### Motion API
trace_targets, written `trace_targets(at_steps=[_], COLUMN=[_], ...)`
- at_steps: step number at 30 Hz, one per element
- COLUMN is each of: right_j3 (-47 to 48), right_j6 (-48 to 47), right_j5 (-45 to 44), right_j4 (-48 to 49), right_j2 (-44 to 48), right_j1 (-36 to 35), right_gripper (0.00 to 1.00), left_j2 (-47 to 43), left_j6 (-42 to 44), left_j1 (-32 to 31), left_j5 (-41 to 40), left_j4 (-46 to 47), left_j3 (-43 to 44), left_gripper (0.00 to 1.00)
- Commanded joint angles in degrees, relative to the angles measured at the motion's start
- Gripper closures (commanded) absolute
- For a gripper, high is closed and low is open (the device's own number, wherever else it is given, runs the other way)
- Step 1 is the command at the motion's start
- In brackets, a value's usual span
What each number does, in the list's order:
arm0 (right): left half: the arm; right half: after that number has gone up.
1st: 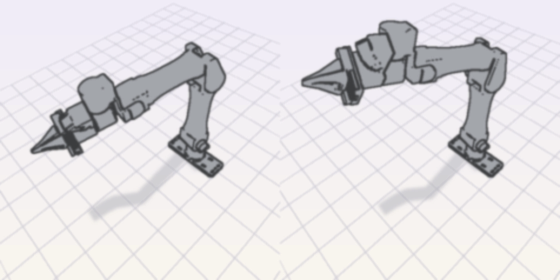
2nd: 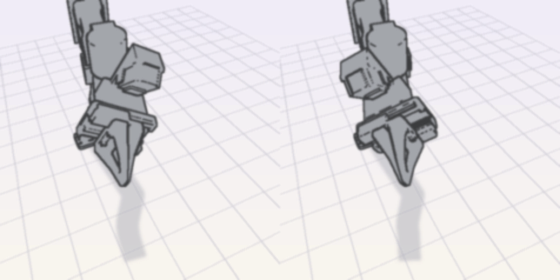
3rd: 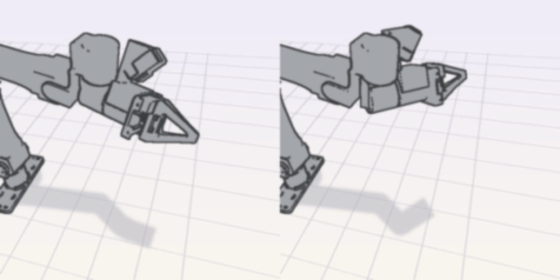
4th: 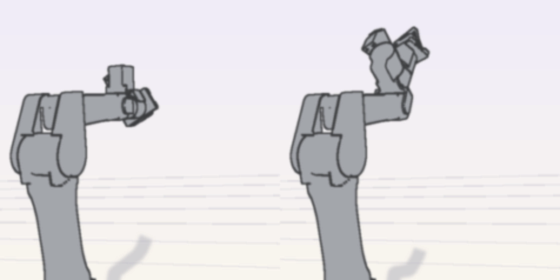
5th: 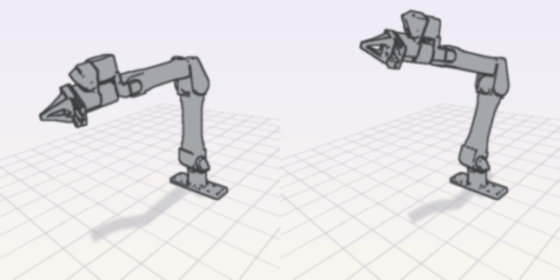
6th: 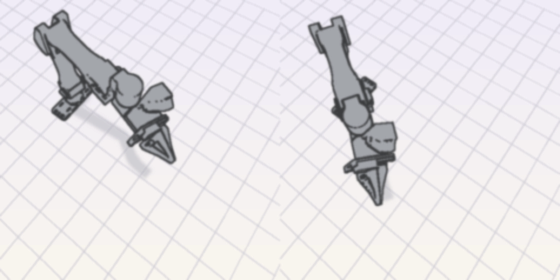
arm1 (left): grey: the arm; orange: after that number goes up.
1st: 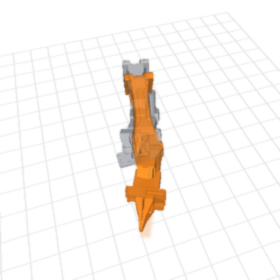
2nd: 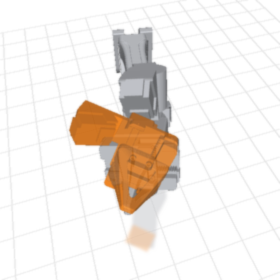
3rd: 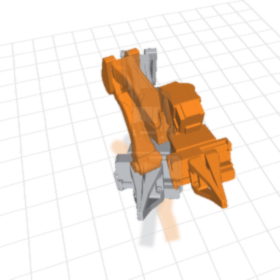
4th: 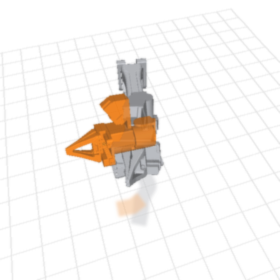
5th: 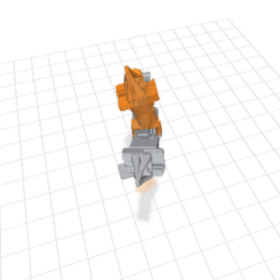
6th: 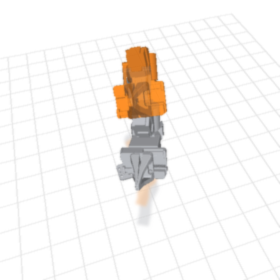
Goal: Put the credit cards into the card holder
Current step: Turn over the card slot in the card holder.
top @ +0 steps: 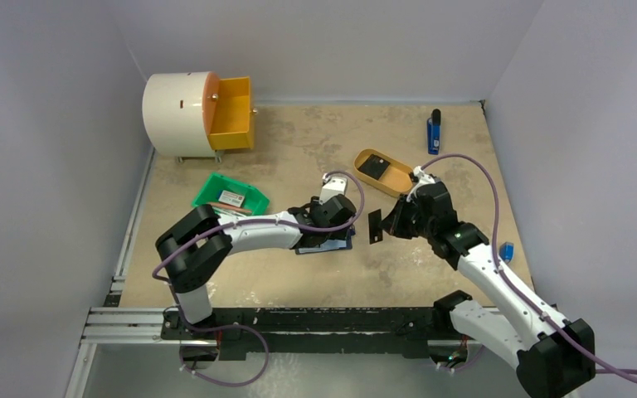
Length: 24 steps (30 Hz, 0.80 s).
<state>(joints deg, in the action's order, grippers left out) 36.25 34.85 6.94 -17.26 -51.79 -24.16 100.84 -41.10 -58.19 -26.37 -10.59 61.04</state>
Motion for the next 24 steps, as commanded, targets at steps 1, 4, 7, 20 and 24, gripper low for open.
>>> trace_targets(at_steps=[1,4,7,20,24], right_j3=[1.0,1.0,1.1,1.5,1.4], right_j6=[0.1,0.1,0.2,-1.0,-2.0], right_j5=[-1.3,-0.8,-0.6,0.1,1.7], right_j4=[0.2,0.3,0.3,1.1,3.2], right_j2=[0.8,0.7,0.7,0.1,-0.2], right_j1=[-0.3,-0.3,-0.3,-0.3,-0.3], right_gripper=[1.0,1.0,1.0,1.0,1.0], left_j2=[1.3,2.1,3.0,3.6,3.1], left_j6=[2.2,2.4,2.4,1.8,1.3], left_j1=[-0.5,-0.5,-0.5,-0.4,-0.5], left_j5=[-1.0,-0.9,-1.2,-3.5,-4.1], left_j4=[-0.9,-0.8,-0.9,-0.9,-0.8], left_j3=[3.3,3.6,3.4,1.0,0.3], left_gripper=[0.46,0.46,0.48,0.71,0.82])
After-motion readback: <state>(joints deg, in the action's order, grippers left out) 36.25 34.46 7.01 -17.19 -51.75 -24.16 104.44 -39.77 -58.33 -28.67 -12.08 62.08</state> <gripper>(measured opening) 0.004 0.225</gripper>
